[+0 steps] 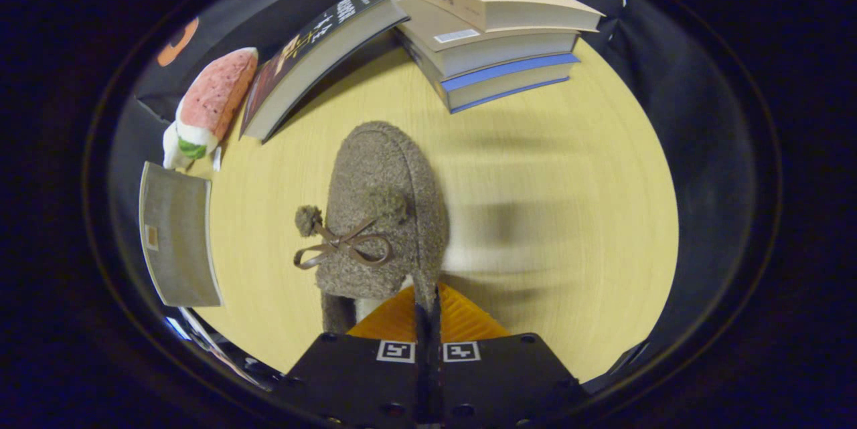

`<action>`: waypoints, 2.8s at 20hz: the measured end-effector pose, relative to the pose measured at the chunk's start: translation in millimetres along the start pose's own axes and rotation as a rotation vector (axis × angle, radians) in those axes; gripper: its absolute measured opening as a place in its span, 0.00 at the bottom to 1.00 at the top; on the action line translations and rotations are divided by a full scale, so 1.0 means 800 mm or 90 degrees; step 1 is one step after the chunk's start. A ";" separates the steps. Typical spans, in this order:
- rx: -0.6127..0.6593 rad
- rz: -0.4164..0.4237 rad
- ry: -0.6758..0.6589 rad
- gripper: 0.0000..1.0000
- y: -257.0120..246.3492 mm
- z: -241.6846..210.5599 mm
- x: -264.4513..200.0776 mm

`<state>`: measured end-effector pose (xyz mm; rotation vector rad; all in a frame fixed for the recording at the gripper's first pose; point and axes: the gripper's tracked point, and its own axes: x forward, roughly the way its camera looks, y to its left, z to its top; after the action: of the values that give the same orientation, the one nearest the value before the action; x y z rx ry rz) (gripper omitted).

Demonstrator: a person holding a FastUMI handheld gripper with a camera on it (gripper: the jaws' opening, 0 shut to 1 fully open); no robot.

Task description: Open the storage box then place both shoes into the box .Put the left shoe in first, then the right shoe, with the right side of both shoes facing outward in a uniform manner.

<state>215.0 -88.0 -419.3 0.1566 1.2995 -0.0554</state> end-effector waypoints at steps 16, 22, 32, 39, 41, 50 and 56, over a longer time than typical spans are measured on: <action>0.022 0.116 -0.072 0.00 0.191 0.004 -0.187; -0.023 0.150 -0.071 0.00 0.333 -0.008 -0.223; -0.100 0.170 -0.019 0.00 0.564 -0.073 -0.196; -0.064 0.068 0.008 0.01 0.588 -0.099 -0.108; -0.054 0.033 0.009 0.01 0.577 -0.098 -0.093; -0.041 -0.094 -0.019 0.02 0.554 -0.083 -0.057; -0.033 -0.090 -0.031 0.14 0.560 -0.087 -0.057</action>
<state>194.5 363.0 -355.5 0.0190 1.2609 -0.1455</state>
